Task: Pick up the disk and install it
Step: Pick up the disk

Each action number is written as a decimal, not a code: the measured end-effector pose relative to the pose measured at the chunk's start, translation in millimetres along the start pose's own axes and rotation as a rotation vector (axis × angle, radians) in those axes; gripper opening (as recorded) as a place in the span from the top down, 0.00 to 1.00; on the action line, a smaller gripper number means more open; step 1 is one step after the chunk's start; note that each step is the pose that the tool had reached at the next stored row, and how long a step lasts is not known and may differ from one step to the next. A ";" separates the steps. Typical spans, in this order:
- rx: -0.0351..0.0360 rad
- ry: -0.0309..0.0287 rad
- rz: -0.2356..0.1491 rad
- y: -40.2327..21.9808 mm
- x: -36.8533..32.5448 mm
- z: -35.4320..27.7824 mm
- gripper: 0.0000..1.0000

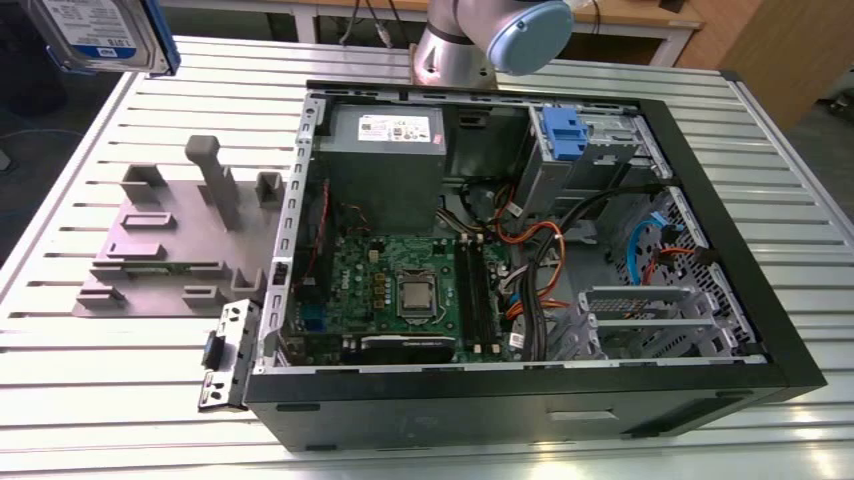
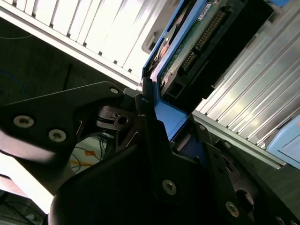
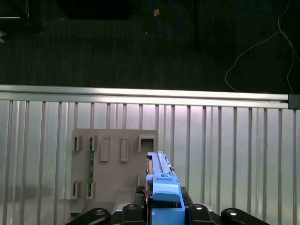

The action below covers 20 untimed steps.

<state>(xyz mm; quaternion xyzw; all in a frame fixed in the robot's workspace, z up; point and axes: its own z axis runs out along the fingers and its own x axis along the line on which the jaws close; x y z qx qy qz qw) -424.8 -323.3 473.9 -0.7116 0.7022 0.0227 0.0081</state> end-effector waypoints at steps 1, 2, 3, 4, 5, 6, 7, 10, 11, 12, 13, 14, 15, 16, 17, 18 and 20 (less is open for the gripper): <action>0.0000 0.0000 0.000 0.0 0.0 -0.9 0.63; 0.0000 0.0000 0.000 0.0 -0.1 -1.9 0.63; 0.0000 0.0000 0.000 0.1 -0.1 -3.0 0.63; 0.0000 0.0000 0.000 0.1 -0.2 -3.8 0.63; 0.0000 0.0001 0.000 0.1 -0.2 -4.6 0.63; -0.0001 0.0001 0.000 0.1 -0.2 -5.0 0.63; 0.0001 0.0001 0.000 0.1 -0.2 -4.9 0.63; 0.0001 0.0003 0.000 0.1 -0.2 -5.0 0.63; 0.0001 0.0004 0.000 0.0 -0.2 -5.0 0.63; -0.0003 0.0007 0.000 -0.5 -0.2 -5.2 0.63; -0.0003 0.0007 0.000 -1.7 -0.2 -5.2 0.63; -0.0001 0.0006 0.000 -2.7 -0.2 -5.1 0.63; 0.0001 0.0006 0.000 -3.8 -0.1 -5.0 0.63; -0.0001 0.0006 0.000 -5.1 -0.1 -5.1 0.63; -0.0001 0.0006 0.000 -6.7 -0.1 -5.2 0.63; -0.0001 0.0007 0.000 -8.1 -0.1 -5.2 0.63; 0.0000 0.0006 0.000 -9.7 -0.1 -5.2 0.63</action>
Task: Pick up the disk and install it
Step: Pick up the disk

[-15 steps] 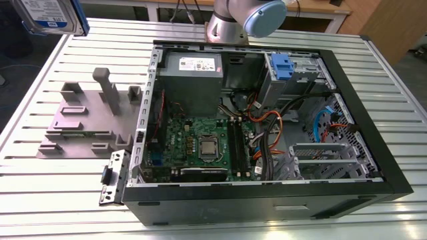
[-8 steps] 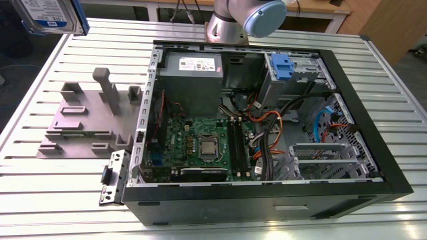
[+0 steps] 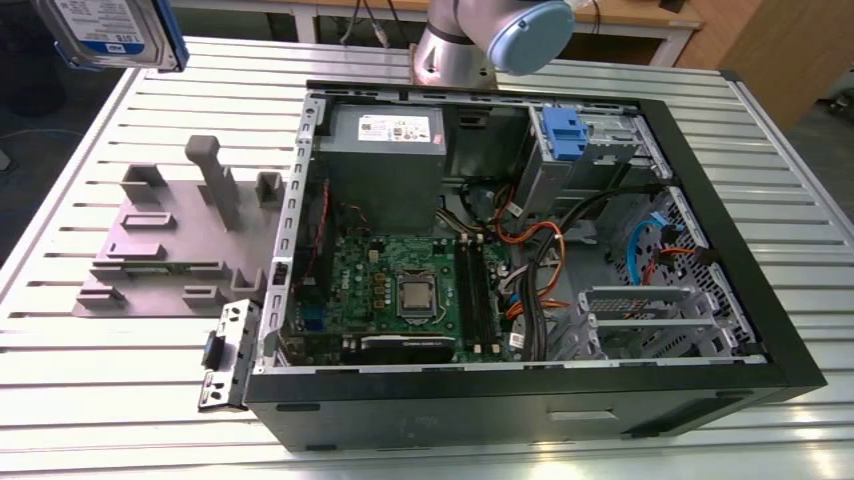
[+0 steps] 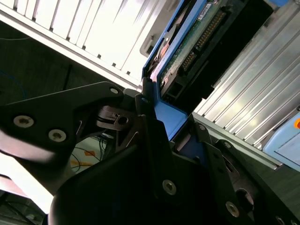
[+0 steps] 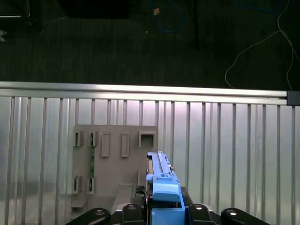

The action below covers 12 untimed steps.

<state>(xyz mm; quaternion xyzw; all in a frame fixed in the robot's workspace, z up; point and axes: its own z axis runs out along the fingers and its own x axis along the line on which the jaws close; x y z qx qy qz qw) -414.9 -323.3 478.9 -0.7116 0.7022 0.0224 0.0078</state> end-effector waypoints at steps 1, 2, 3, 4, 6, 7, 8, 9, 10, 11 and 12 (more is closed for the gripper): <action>0.0000 0.0000 0.000 -0.2 0.0 0.0 0.63; 0.0000 0.0000 0.000 -0.3 0.2 0.0 0.63; -0.0001 0.0000 0.000 -0.5 0.7 0.0 0.63; -0.0001 0.0000 0.000 -0.5 1.1 -0.1 0.63; 0.0000 0.0000 0.000 -0.5 1.9 -0.1 0.63; 0.0000 0.0000 0.000 -0.5 2.3 -0.1 0.63; 0.0000 0.0000 0.000 -0.5 2.5 -0.1 0.63; 0.0000 0.0000 0.000 -0.5 2.8 -0.1 0.63; -0.0001 0.0000 0.000 -0.5 3.0 -0.2 0.63; 0.0000 0.0000 0.000 -0.5 3.3 -0.1 0.63; 0.0001 0.0000 0.000 -0.5 3.6 -0.1 0.63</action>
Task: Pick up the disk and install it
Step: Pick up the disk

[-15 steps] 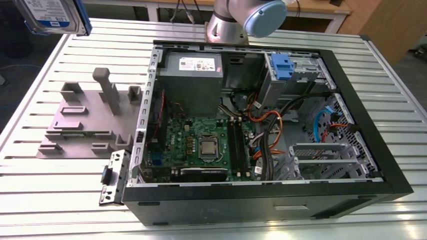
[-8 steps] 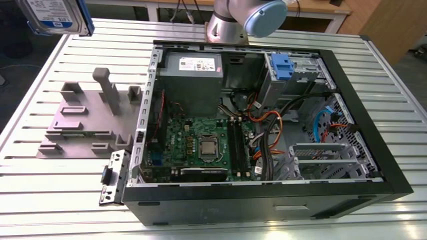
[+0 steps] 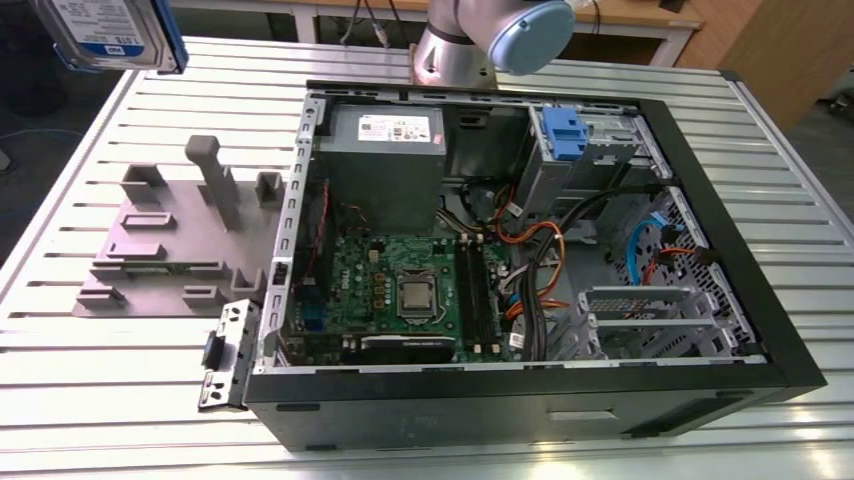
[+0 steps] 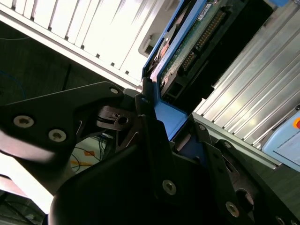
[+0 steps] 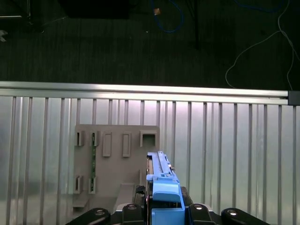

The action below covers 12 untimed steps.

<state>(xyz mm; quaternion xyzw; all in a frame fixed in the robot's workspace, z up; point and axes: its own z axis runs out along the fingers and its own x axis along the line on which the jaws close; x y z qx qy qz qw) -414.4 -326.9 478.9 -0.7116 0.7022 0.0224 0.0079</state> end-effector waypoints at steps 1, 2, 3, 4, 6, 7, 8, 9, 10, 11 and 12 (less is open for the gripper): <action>-0.0001 0.0000 0.000 0.0 0.2 0.0 0.63; -0.0001 0.0001 0.000 0.0 0.3 -0.1 0.63; -0.0001 0.0000 0.000 0.0 0.5 -0.1 0.63; -0.0001 0.0000 0.000 0.0 0.7 -0.1 0.63; 0.0000 0.0000 0.000 0.0 1.2 0.0 0.63; 0.0000 0.0000 0.000 0.1 1.5 -0.1 0.63; -0.0001 0.0000 0.000 0.0 1.8 -0.1 0.63; -0.0001 0.0001 0.000 0.0 2.0 -0.1 0.63; -0.0001 0.0000 0.000 0.0 2.3 -0.1 0.63; 0.0000 0.0000 0.000 0.1 2.6 -0.1 0.63; 0.0000 0.0000 0.000 0.1 3.0 -0.1 0.63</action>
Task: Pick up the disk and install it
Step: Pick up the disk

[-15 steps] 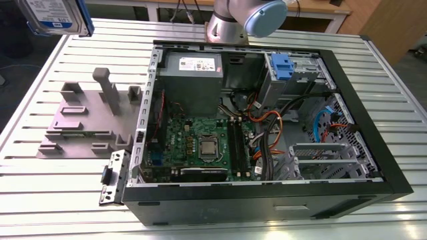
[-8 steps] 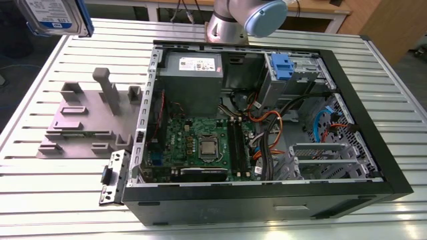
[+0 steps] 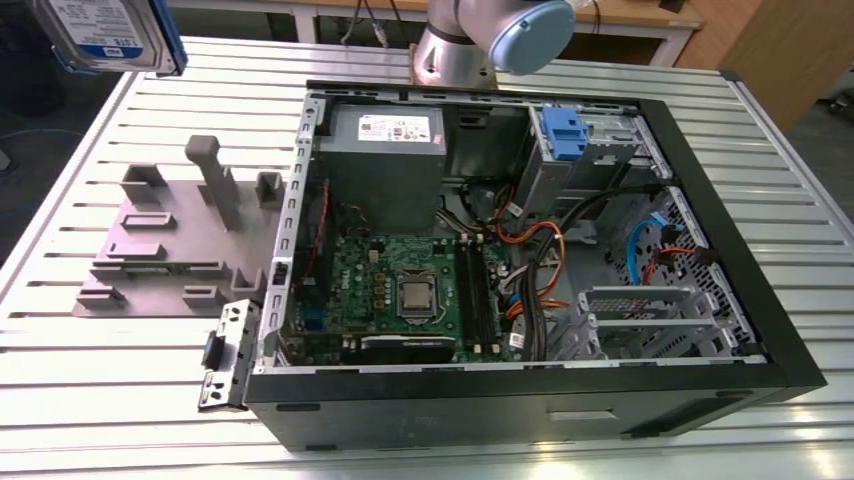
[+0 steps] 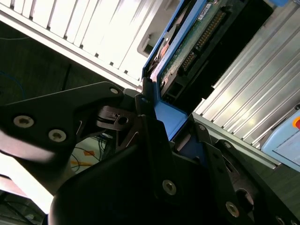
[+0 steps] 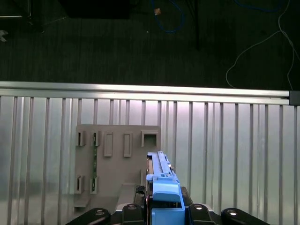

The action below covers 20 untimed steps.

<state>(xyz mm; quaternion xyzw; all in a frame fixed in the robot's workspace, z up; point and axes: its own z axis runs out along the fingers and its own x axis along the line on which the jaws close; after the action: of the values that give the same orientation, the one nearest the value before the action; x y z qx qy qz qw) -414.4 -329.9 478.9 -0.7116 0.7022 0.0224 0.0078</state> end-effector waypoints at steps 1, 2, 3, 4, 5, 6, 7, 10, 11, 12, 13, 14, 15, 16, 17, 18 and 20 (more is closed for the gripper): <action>0.0000 0.0000 0.000 0.0 0.4 0.0 0.63; 0.0001 0.0000 0.000 0.0 0.7 0.0 0.63; 0.0000 0.0000 0.000 0.0 1.0 0.0 0.63; 0.0000 0.0000 0.000 0.0 1.4 -0.1 0.63; 0.0000 0.0000 0.000 0.0 2.0 -0.1 0.63; 0.0000 0.0000 0.000 0.1 2.6 -0.1 0.63; -0.0001 0.0001 0.000 0.0 3.1 -0.2 0.63; 0.0000 0.0001 0.000 -0.2 4.6 -0.2 0.63; 0.0000 0.0001 0.000 -0.6 4.9 -0.2 0.63; 0.0000 0.0001 0.000 -1.3 5.1 -0.2 0.63; 0.0000 0.0001 0.000 -2.2 5.2 -0.3 0.63; 0.0000 0.0001 0.000 -3.3 5.2 -0.3 0.63; -0.0002 0.0002 0.000 -4.5 5.3 -0.4 0.63; -0.0003 0.0001 0.000 -5.8 5.3 -0.4 0.63; -0.0005 0.0001 0.000 -7.1 5.4 -0.4 0.63; -0.0005 0.0001 0.000 -8.5 5.4 -0.4 0.63; -0.0008 0.0001 0.000 -10.9 5.4 -0.5 0.63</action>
<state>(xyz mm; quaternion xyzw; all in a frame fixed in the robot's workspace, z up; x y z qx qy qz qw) -403.5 -335.2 478.9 -0.7116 0.7022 0.0227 0.0075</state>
